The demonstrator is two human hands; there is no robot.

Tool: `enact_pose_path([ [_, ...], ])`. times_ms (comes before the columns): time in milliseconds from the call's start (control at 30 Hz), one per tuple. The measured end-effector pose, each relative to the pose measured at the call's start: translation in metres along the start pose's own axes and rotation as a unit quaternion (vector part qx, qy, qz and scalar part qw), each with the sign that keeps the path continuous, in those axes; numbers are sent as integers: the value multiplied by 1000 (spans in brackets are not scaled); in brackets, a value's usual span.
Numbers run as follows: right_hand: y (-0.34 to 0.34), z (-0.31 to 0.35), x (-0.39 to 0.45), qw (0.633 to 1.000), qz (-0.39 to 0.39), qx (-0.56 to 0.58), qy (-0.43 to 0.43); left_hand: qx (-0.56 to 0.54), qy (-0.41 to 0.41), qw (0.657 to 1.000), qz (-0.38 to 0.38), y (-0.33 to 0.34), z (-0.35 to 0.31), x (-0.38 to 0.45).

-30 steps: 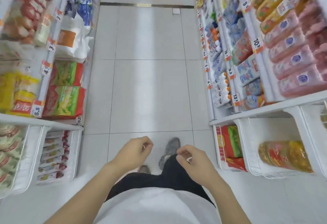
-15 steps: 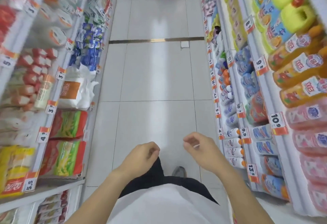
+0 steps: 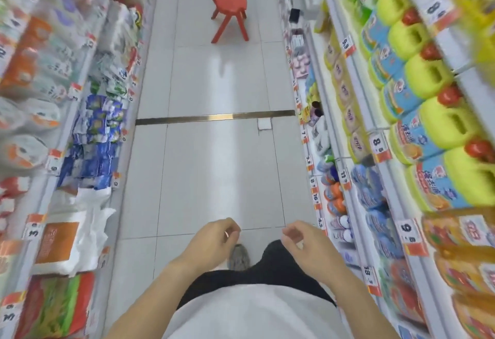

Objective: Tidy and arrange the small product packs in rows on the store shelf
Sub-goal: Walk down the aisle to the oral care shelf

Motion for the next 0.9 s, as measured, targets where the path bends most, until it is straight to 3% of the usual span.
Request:
enact_pose_path([
  [267,-108,59,208,999,7,31,3,32,19,999,13,-137,-39,228],
  [600,-273,182,484,998,45,16,-43,18,-36,999,-20,-309,-92,447],
  [900,-371,282,730,999,14,16,-38,-21,-24,999,-25,-457,-89,679],
])
Point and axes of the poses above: each hand's wrist, its own x-axis towards the middle knuckle, its own y-axis out of the palm, z = x × y, the point moved 2 cm from there along x, towards the middle knuckle, and after that the axes turned 6 degrees about x, right-handed, at the moved point
